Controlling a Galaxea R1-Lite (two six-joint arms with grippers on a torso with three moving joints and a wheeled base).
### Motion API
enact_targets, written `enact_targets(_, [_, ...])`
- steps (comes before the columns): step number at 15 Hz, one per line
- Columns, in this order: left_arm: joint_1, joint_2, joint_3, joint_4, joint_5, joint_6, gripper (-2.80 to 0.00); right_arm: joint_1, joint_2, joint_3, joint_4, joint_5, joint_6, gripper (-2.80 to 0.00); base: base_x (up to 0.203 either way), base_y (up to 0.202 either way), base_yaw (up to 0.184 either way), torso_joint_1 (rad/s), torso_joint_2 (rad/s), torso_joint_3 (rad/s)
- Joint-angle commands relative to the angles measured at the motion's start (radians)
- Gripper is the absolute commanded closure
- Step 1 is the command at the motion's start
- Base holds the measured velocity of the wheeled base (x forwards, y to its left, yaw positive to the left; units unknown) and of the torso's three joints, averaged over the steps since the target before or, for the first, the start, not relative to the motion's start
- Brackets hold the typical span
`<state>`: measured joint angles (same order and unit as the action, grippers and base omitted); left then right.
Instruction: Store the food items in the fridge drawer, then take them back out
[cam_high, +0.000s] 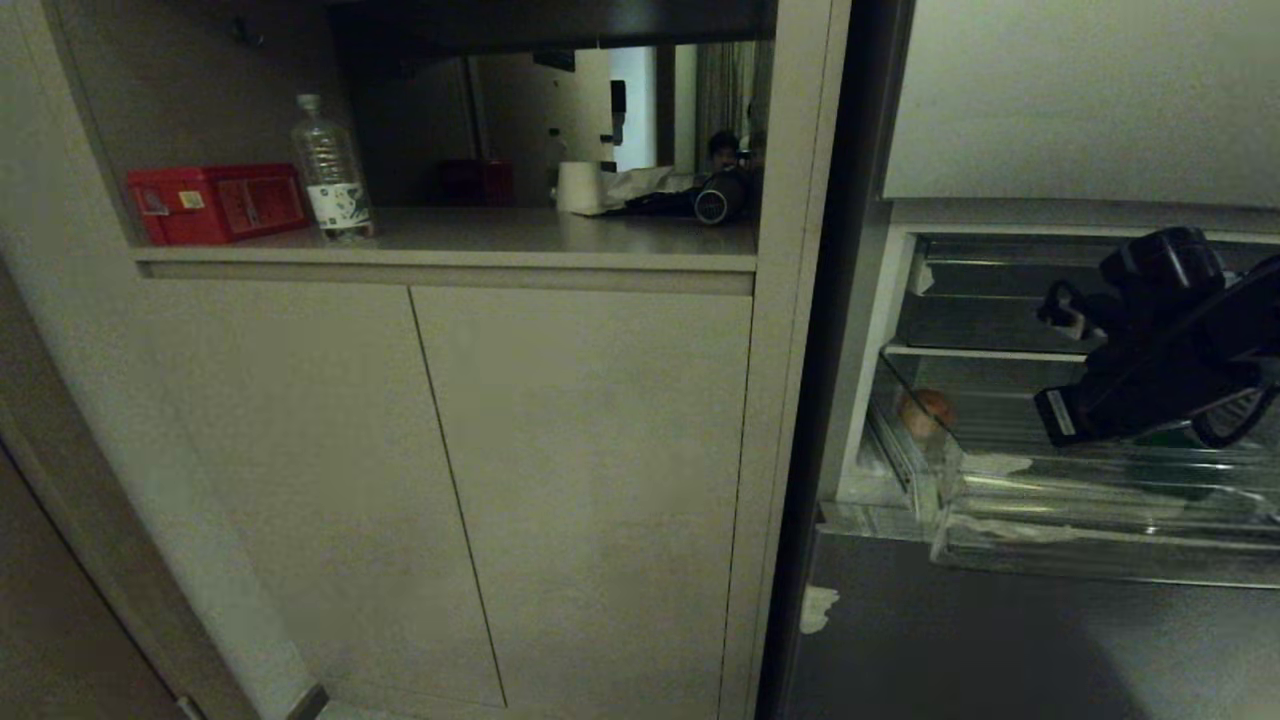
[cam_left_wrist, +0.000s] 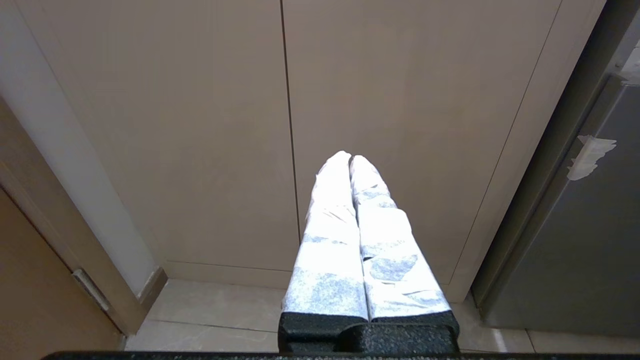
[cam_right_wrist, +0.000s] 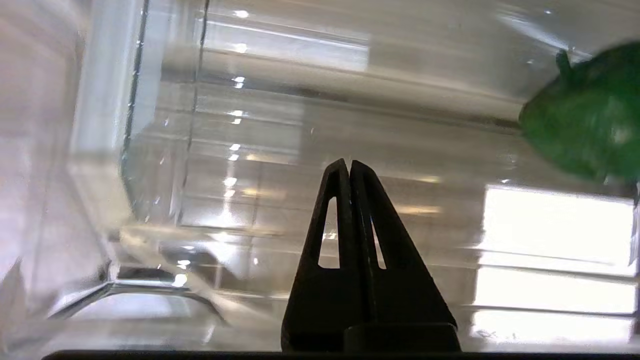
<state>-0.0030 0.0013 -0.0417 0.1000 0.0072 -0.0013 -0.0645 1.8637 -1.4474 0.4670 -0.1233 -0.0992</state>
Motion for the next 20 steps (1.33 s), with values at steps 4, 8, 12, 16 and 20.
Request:
enact_targets(4, [0.0,0.0,0.0,0.001,0.0,0.0,0.0,0.0,-0.064,0.019,0.067,0.001,-0.016,0.0,0.0,0.0,0.0,0.0,0.0,0.0])
enact_targets(8, [0.0,0.0,0.0,0.0,0.0,0.0,0.0,0.0,-0.097,0.025,0.083,0.001,-0.021,0.0,0.0,0.0,0.0,0.0,0.0,0.0])
enact_targets(12, [0.0,0.0,0.0,0.001,0.0,0.0,0.0,-0.001,-0.12,0.05,0.154,-0.001,-0.049,0.0,0.0,0.0,0.0,0.0,0.0,0.0])
enact_targets(16, [0.0,0.0,-0.001,0.001,0.0,0.0,0.0,-0.015,-0.143,0.125,0.154,0.001,-0.059,0.0,0.0,0.0,0.0,0.0,0.0,0.0])
enact_targets(20, [0.0,0.0,-0.001,0.001,0.0,0.0,0.0,-0.027,-0.213,0.177,0.154,0.001,-0.071,0.0,0.0,0.0,0.0,0.0,0.0,0.0])
